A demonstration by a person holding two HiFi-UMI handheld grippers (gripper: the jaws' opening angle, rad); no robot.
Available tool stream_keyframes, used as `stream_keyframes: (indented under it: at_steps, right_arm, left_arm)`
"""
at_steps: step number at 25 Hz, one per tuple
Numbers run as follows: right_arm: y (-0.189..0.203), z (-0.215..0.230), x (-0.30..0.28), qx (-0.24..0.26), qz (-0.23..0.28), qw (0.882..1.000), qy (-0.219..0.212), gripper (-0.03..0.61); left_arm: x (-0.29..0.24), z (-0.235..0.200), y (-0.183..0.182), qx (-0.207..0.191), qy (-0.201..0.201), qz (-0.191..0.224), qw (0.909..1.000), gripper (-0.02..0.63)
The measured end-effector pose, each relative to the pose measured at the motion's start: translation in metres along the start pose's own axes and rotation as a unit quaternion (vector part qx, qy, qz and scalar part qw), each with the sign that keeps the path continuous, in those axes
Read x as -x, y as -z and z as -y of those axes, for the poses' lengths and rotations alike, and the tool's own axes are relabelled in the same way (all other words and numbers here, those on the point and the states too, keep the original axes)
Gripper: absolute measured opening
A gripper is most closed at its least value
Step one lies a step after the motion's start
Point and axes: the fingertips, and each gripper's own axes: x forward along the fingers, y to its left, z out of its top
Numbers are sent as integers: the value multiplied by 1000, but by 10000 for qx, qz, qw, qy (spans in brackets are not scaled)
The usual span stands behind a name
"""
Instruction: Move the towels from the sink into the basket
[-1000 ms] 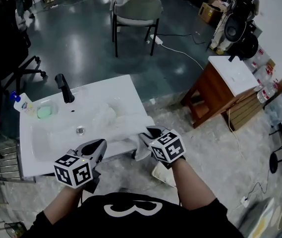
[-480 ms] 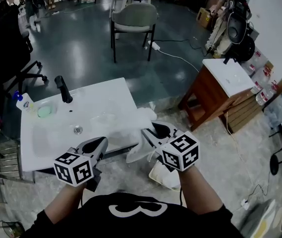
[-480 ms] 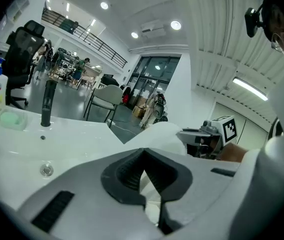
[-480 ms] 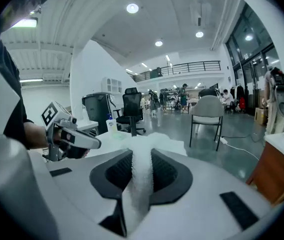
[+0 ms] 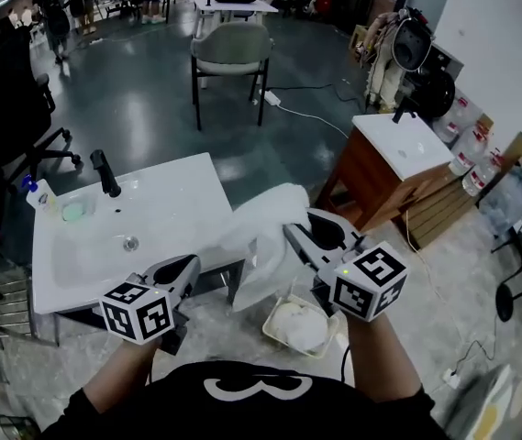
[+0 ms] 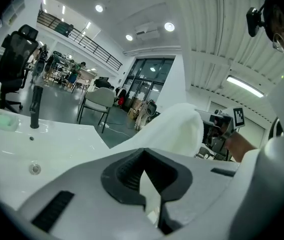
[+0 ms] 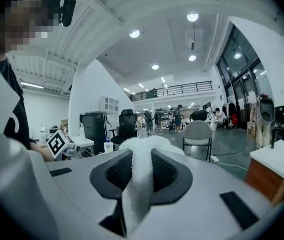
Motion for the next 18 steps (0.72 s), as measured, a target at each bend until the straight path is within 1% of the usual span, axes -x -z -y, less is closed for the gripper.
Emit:
stream_keyframes:
  at_steps: [5, 7, 11, 13, 18]
  right_arm:
    - [-25, 26, 64, 62, 359, 9987, 367, 81]
    - [-27, 41, 90, 39, 421, 9975, 565, 81]
    - [-24, 66, 146, -165, 401, 9944, 964, 81]
    - [-10, 76, 169, -280, 320, 9926, 1137, 81]
    - [64, 115, 209, -675, -133, 9857, 1537, 83]
  left_arm:
    - [-18, 36, 5, -95, 162, -65, 9998, 5]
    - [-28, 54, 10, -125, 250, -153, 9995, 5]
    - [-42, 99, 11, -221, 475, -338, 9981, 5]
    - [-52, 117, 17, -273, 588, -454, 9969, 5]
    - [-92, 142, 47, -290, 792, -792, 9933, 5]
